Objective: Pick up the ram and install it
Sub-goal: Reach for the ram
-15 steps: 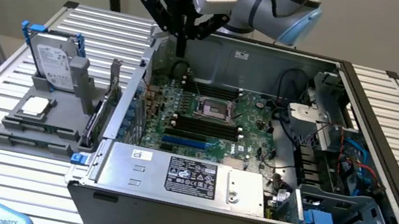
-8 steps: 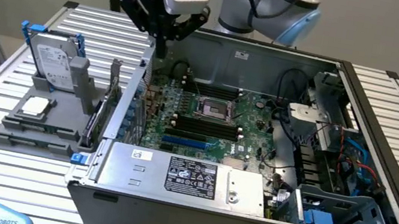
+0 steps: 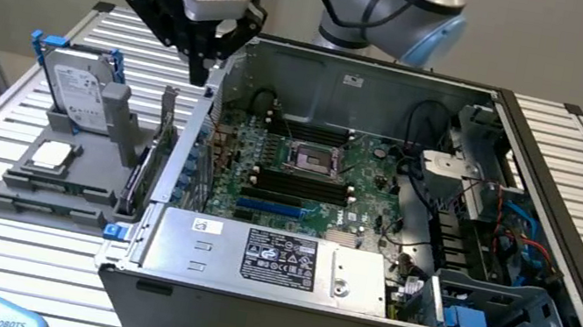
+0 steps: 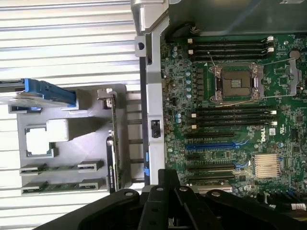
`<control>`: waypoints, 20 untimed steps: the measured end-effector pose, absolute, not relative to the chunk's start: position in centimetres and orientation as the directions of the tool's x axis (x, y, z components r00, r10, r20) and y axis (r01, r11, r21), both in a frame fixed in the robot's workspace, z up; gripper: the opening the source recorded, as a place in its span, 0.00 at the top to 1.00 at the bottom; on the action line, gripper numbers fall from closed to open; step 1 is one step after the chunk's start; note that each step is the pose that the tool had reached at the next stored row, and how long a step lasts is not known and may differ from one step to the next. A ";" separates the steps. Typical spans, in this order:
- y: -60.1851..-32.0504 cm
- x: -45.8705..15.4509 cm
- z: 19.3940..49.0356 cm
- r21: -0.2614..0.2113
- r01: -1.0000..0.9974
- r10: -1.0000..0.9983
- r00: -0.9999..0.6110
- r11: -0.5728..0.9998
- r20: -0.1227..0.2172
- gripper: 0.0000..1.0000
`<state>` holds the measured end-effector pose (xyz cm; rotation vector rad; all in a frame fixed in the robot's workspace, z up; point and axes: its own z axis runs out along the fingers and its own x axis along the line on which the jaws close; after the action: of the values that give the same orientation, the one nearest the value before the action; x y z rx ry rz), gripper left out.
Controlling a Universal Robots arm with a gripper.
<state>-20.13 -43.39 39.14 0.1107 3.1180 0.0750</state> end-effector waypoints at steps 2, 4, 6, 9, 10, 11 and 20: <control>-43.7 -21.0 39.1 0.049 0.070 0.071 -0.997 0.996 -0.019 0.89; -44.0 -21.9 39.1 0.049 0.070 0.071 -0.997 0.996 -0.019 0.89; -44.2 -22.9 39.0 0.049 0.070 0.071 -0.997 0.996 -0.019 0.89; -44.6 -24.2 39.0 0.049 0.070 0.071 -0.997 0.996 -0.019 0.89; -44.8 -24.7 39.0 0.049 0.070 0.071 -0.997 0.996 -0.019 0.89; -44.9 -25.1 38.9 0.049 0.070 0.071 -0.997 0.996 -0.019 0.89; -45.8 -29.2 38.7 0.049 0.070 0.071 -0.997 0.996 -0.019 0.89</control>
<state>-29.22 -45.79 38.69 0.1105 3.1180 0.0750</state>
